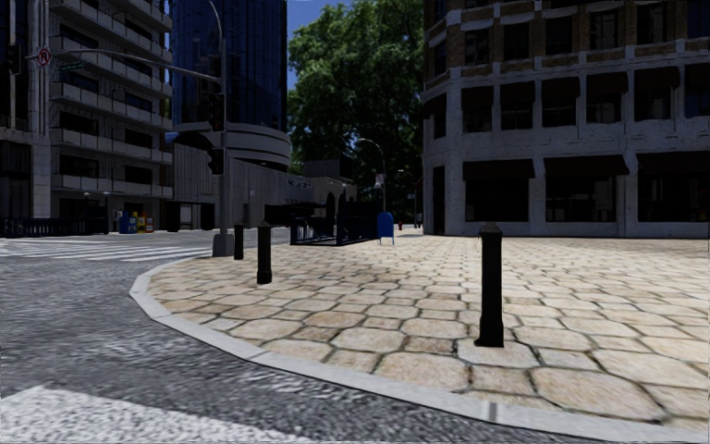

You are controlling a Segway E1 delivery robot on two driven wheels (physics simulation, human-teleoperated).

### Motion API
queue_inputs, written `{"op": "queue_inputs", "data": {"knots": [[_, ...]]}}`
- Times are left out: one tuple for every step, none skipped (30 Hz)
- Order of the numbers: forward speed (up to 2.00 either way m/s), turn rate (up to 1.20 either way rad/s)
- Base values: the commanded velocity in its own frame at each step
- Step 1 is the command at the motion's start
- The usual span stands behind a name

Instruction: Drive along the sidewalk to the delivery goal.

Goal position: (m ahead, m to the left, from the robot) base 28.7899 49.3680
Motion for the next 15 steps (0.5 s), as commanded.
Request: {"op": "queue_inputs", "data": {"knots": [[2.0,0.47],[2.0,0.47],[2.0,0.47],[2.0,0.47],[2.0,0.47],[2.0,0.42],[2.0,0.24],[2.0,0.0],[2.0,0.0],[1.95,0.0],[1.82,0.0],[1.82,0.0],[1.69,0.0],[1.61,0.0],[1.49,0.0]]}}
